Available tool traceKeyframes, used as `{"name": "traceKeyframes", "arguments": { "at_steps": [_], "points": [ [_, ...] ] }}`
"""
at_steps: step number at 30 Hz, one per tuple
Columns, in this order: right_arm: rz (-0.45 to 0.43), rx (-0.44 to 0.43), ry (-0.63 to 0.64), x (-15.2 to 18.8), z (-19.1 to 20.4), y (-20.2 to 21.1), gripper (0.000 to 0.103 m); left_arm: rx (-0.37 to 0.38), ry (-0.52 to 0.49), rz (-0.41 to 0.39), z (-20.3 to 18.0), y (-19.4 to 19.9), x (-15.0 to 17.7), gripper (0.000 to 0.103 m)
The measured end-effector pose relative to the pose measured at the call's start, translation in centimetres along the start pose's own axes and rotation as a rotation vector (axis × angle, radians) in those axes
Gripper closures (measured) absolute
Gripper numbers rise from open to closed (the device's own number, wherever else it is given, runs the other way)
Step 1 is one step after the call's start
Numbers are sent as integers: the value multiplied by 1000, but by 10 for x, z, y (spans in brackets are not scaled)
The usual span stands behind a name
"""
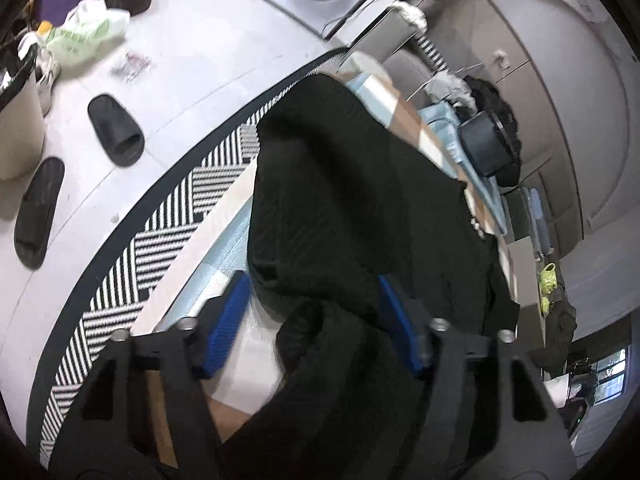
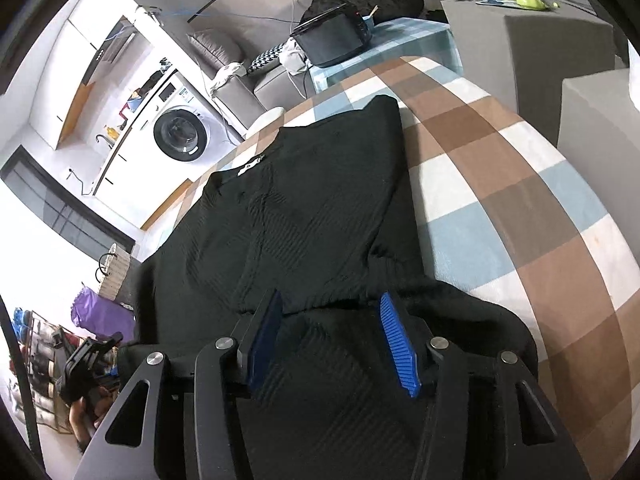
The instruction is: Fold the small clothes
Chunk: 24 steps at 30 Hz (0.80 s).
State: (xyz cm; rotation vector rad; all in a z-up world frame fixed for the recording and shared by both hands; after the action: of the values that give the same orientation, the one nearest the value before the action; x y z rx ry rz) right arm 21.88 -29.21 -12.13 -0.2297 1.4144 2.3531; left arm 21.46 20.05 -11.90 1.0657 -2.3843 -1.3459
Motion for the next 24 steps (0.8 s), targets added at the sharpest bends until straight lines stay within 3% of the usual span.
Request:
{"name": "traceKeyframes", "arguments": {
  "at_steps": [5, 8, 15, 19, 22, 24],
  "points": [
    [-9, -5, -18, 2, -3, 3, 50, -9, 44, -38, 4, -9, -12, 86],
    [-17, -9, -22, 3, -4, 4, 50, -52, 11, -104, -7, -4, -19, 96],
    [-31, -24, -42, 7, -8, 7, 50, -128, -162, -258, -73, 32, -29, 98],
    [-36, -27, -44, 10, -9, 11, 50, -95, -362, -302, -157, 34, -28, 98],
    [-50, -27, -54, 12, -11, 18, 50, -22, -577, -189, -228, 5, -1, 97],
    [-58, -25, -59, 13, -14, 21, 47, 26, -664, -71, -254, -17, 21, 88]
  ]
}}
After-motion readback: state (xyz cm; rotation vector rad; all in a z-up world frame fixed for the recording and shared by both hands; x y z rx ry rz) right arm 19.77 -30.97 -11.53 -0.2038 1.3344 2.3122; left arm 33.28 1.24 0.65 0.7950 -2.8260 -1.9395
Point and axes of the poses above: each gripper's, at about its wrist camera, not at the fingertips, and y roughly against the way its jaws point, z to its left, x to its underside, the point moved 3 cm from there along -y, roughly the way its jaws point, and after that the axes turned 13 degrees about z, right-handed, at the moved point
